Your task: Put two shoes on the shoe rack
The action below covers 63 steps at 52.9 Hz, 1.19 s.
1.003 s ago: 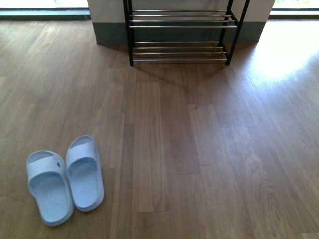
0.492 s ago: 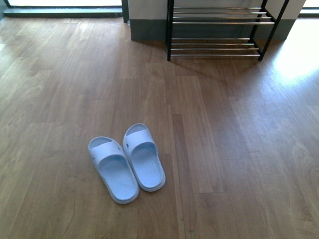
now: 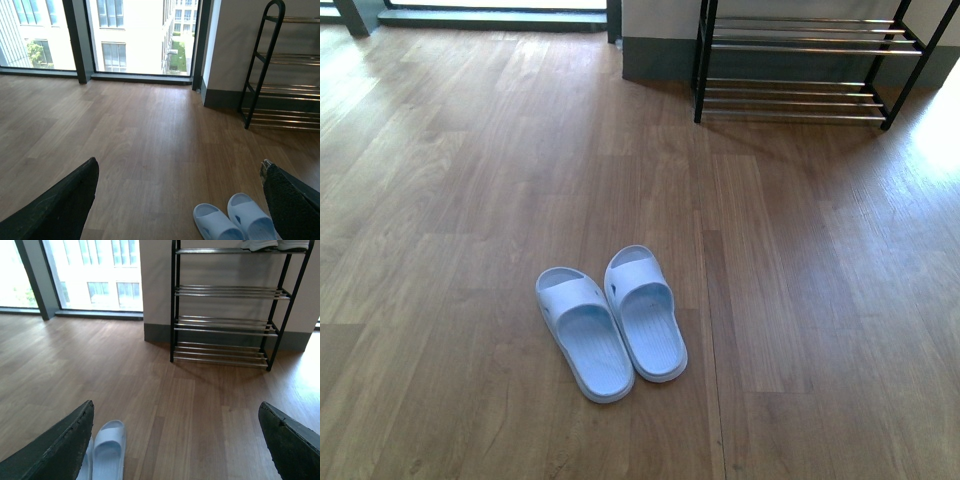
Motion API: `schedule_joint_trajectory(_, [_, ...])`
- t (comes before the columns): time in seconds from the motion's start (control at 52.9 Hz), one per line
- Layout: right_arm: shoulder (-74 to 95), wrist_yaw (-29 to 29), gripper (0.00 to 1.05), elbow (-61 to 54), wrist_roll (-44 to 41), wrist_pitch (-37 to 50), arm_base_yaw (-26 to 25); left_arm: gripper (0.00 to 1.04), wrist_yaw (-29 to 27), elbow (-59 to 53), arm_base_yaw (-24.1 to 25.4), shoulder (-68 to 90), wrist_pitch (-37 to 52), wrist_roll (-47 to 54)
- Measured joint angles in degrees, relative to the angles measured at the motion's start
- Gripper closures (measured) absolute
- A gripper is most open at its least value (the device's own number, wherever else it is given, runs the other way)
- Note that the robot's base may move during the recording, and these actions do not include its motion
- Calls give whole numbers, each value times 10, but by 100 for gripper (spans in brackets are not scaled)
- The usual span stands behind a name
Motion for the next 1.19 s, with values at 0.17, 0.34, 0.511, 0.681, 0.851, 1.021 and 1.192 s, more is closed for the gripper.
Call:
schedule_joint_trajectory(0.17, [0, 0, 9, 0, 0, 0, 0, 9, 0, 0, 0, 0, 0, 0])
schedule_joint_trajectory(0.34, [0, 0, 9, 0, 0, 0, 0, 9, 0, 0, 0, 0, 0, 0])
schedule_joint_trajectory(0.511, [0, 0, 9, 0, 0, 0, 0, 9, 0, 0, 0, 0, 0, 0])
schedule_joint_trajectory(0.681, [0, 0, 9, 0, 0, 0, 0, 9, 0, 0, 0, 0, 0, 0])
schedule_joint_trajectory(0.851, [0, 0, 9, 0, 0, 0, 0, 9, 0, 0, 0, 0, 0, 0])
schedule_joint_trajectory(1.021, [0, 2, 9, 0, 0, 0, 0, 9, 0, 0, 0, 0, 0, 0])
schedule_joint_trajectory(1.192, [0, -2, 9, 0, 0, 0, 0, 9, -1, 0, 0, 0, 0, 0])
